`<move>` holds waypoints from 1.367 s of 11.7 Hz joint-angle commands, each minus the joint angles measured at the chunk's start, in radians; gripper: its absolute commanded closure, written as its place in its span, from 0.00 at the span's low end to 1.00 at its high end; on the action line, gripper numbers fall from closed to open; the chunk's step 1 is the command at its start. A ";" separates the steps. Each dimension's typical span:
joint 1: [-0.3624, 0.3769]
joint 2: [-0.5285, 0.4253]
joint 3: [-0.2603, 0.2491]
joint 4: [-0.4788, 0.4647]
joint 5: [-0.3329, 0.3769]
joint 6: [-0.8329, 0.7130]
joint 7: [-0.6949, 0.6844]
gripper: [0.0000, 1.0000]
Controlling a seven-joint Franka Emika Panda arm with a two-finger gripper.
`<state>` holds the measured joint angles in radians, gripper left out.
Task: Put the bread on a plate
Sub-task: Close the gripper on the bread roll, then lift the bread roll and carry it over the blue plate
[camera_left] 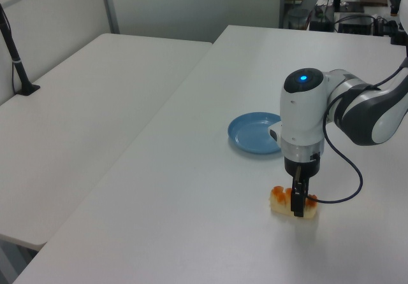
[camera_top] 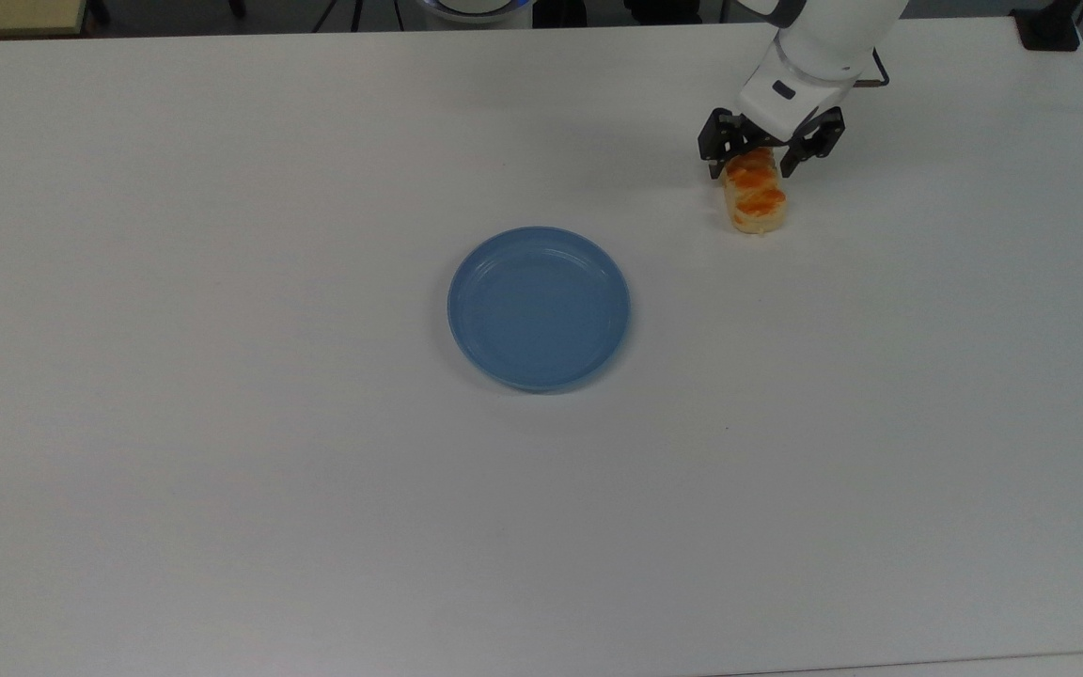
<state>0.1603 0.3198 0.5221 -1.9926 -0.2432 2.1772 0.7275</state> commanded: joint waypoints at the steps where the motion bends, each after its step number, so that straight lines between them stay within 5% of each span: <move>1: 0.012 0.005 -0.005 0.011 -0.025 0.013 0.024 0.47; 4: 0.007 -0.002 -0.005 0.017 -0.024 0.009 0.024 0.62; 9: -0.018 -0.045 -0.005 0.038 -0.016 -0.004 0.020 0.62; 16: -0.228 -0.061 -0.043 0.277 -0.004 -0.171 -0.124 0.62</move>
<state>-0.0228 0.2675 0.5086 -1.7876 -0.2464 2.0778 0.6650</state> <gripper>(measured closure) 0.617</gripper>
